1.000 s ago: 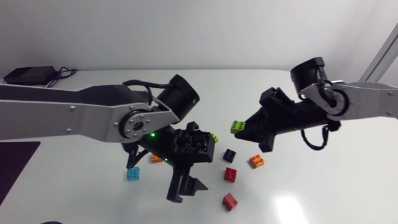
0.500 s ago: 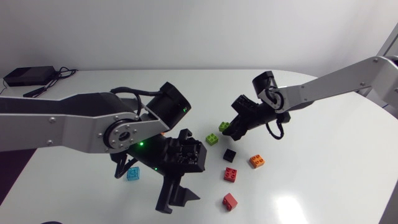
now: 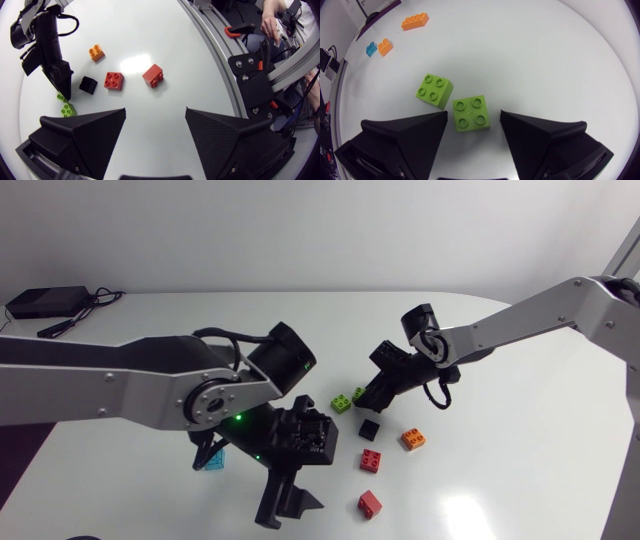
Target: Separate the duplo bricks
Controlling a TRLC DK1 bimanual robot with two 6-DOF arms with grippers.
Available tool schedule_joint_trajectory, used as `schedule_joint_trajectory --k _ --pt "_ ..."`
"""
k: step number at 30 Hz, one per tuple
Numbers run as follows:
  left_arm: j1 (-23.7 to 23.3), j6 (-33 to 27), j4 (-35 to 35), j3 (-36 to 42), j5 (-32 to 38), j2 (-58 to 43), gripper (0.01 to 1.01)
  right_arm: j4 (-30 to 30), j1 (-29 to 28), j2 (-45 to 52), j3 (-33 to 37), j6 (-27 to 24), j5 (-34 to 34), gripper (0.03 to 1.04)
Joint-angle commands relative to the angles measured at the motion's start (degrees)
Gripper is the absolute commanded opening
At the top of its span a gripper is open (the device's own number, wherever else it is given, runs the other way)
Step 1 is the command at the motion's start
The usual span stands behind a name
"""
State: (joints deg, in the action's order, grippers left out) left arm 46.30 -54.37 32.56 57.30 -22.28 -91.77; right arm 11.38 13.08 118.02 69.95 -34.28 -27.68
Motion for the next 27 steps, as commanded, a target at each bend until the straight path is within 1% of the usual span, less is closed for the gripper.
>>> schedule_joint_trajectory --k 1,5,11,18,22,24,27 --pt "0.9 -1.4 -0.2 2.0 -0.3 -3.3 0.828 0.5 -0.8 -0.9 -0.9 0.3 0.3 0.99" --pt "2.0 -2.4 -0.5 4.0 -0.3 -6.1 0.828 0.3 -2.0 -5.9 -3.9 0.2 -0.7 0.99" --pt "5.3 -3.8 -1.1 5.4 -0.3 -8.3 0.826 0.2 -4.9 -14.6 -9.6 -0.4 -2.9 0.99" --pt "8.0 -6.6 -3.3 6.0 -0.1 -10.5 0.821 0.8 -8.6 -20.6 -14.8 -1.8 -6.2 0.99" --pt "9.1 -7.9 -4.1 7.0 1.6 -12.3 0.820 1.4 -9.5 -24.1 -17.5 -2.5 -7.4 0.99" --pt "9.2 -8.1 -3.8 8.1 2.1 -13.0 0.772 1.4 -9.9 -25.9 -18.9 -2.7 -7.9 0.99" --pt "9.1 -8.8 -2.8 10.6 3.2 -14.9 0.766 1.5 -10.6 -27.9 -20.7 -3.2 -8.7 0.99"
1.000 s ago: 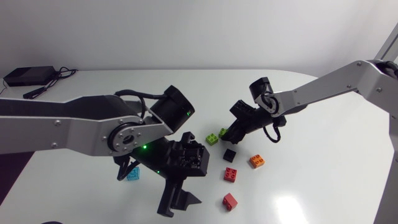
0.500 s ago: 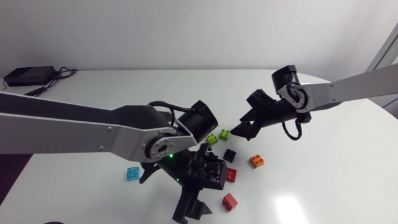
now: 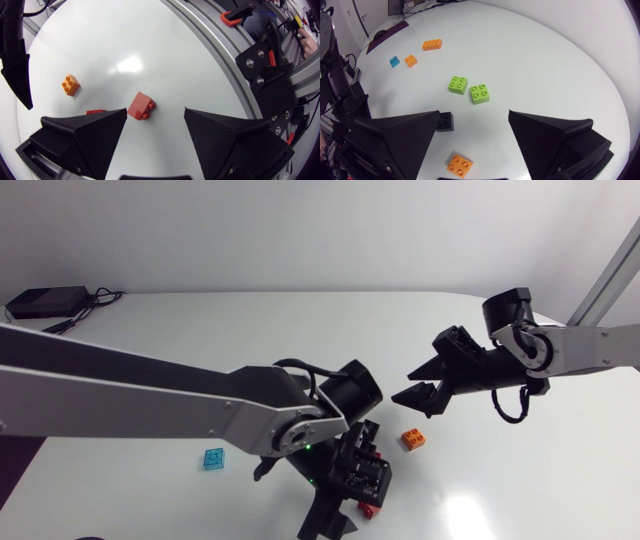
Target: Separate the duplo bricks
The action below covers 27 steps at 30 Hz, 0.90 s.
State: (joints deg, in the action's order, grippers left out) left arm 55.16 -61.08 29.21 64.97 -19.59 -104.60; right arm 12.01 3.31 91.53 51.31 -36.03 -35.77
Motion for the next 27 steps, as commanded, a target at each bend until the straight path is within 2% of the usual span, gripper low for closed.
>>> schedule_joint_trajectory --k 1,7,16,20,27 --pt "0.2 -2.6 1.0 3.7 0.8 -2.6 0.766 0.9 -0.9 -1.8 -2.5 -1.5 -0.8 0.99" --pt "0.2 -5.5 4.5 8.2 1.7 -5.9 0.766 1.0 -2.2 -2.9 -4.7 -2.3 -1.8 0.99" --pt "0.8 -7.6 5.9 8.7 2.3 -8.0 0.764 1.5 -4.4 -3.0 -4.8 -2.9 -3.7 0.99" --pt "0.9 -7.7 5.9 9.3 2.3 -8.7 0.644 1.7 -4.7 -3.1 -5.3 -3.3 -4.1 0.99" --pt "1.3 -7.8 8.5 11.9 2.5 -10.5 0.631 2.1 -5.9 -3.5 -6.0 -4.2 -4.8 0.99"
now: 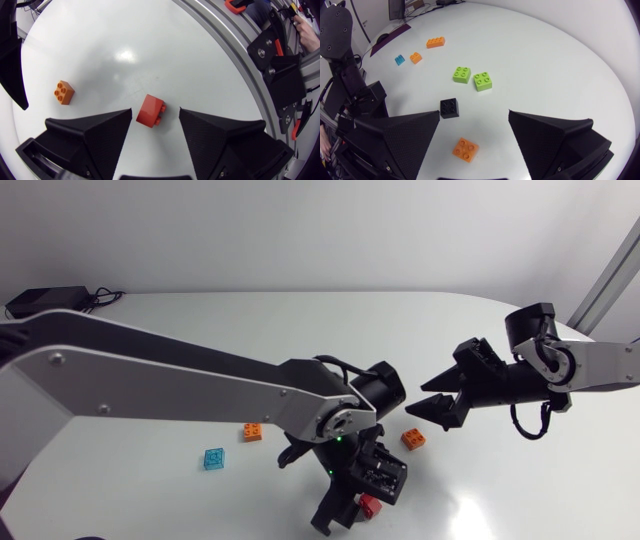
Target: Separate the duplo bricks
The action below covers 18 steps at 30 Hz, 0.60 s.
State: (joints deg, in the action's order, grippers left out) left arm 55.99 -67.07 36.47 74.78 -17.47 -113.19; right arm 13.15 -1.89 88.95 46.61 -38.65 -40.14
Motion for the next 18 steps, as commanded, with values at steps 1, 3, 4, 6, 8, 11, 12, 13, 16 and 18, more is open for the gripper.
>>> schedule_joint_trajectory --k 1,3,4,6,8,11,12,13,16,18 --pt "0.5 -1.8 1.7 2.5 0.4 -2.1 0.631 1.1 -0.9 -1.0 -1.3 -1.7 -0.8 0.99" --pt "0.7 -1.9 2.6 3.3 0.7 -2.7 0.610 1.3 -1.3 -1.1 -1.5 -1.9 -1.2 0.99" --pt "0.8 -2.1 2.9 3.7 0.9 -3.1 0.593 1.3 -1.5 -1.3 -1.6 -2.0 -1.2 0.99" --pt "0.8 -2.4 3.0 4.2 1.5 -4.0 0.592 1.3 -2.0 -1.4 -1.8 -2.1 -1.3 0.99" --pt "0.8 -2.6 3.0 4.4 2.3 -4.9 0.584 1.3 -2.2 -1.5 -2.0 -2.2 -1.6 0.99" --pt "0.9 -2.6 3.0 4.6 2.4 -5.3 0.541 1.3 -2.5 -1.8 -2.4 -2.5 -1.7 0.99" --pt "0.9 -2.6 3.0 4.7 2.4 -5.5 0.528 1.3 -2.6 -1.8 -2.5 -2.5 -1.8 0.99" --pt "0.9 -2.6 3.0 4.8 2.4 -5.6 0.507 1.3 -2.7 -1.7 -2.6 -2.6 -1.9 0.99" --pt "0.9 -2.5 3.0 5.1 2.4 -6.0 0.466 1.3 -2.9 -1.7 -2.7 -2.7 -2.0 0.99" --pt "0.9 -2.5 3.0 5.0 2.4 -6.3 0.407 1.3 -2.9 -1.8 -2.8 -2.7 -2.0 0.99"
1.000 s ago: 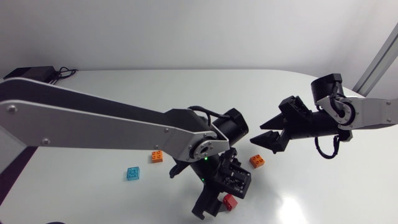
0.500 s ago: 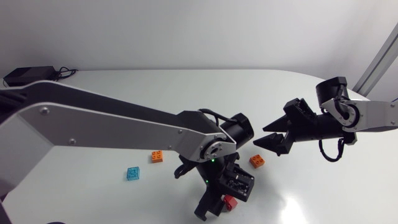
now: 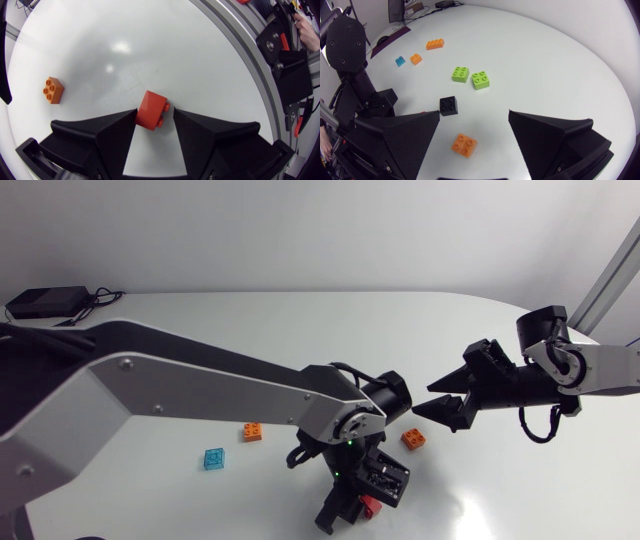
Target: Separate the duplo bricks
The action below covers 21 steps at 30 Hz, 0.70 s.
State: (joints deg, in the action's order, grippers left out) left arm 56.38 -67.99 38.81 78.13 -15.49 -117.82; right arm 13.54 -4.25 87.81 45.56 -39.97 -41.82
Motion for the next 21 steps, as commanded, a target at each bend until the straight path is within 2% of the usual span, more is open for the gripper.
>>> schedule_joint_trajectory --k 1,6,13,17,21 --pt "0.5 -1.5 0.7 1.7 0.5 -1.6 0.385 0.9 -0.5 -0.6 -1.8 -1.4 -0.5 0.99" --pt "0.4 -1.3 1.0 1.5 0.5 -1.6 0.264 0.8 -0.9 -0.5 -2.0 -1.5 -1.2 0.99" --pt "-0.4 0.3 5.5 3.5 -0.4 -1.4 0.251 0.5 -1.1 -0.4 -2.6 -1.8 -1.4 0.99" --pt "-4.3 2.9 13.6 8.7 -6.2 -1.3 0.246 0.5 -1.4 -0.3 -2.7 -2.0 -1.9 0.99" --pt "-8.3 7.5 17.3 10.4 -10.7 -0.2 0.246 0.5 -1.9 0.6 -2.7 -2.2 -3.1 0.99"
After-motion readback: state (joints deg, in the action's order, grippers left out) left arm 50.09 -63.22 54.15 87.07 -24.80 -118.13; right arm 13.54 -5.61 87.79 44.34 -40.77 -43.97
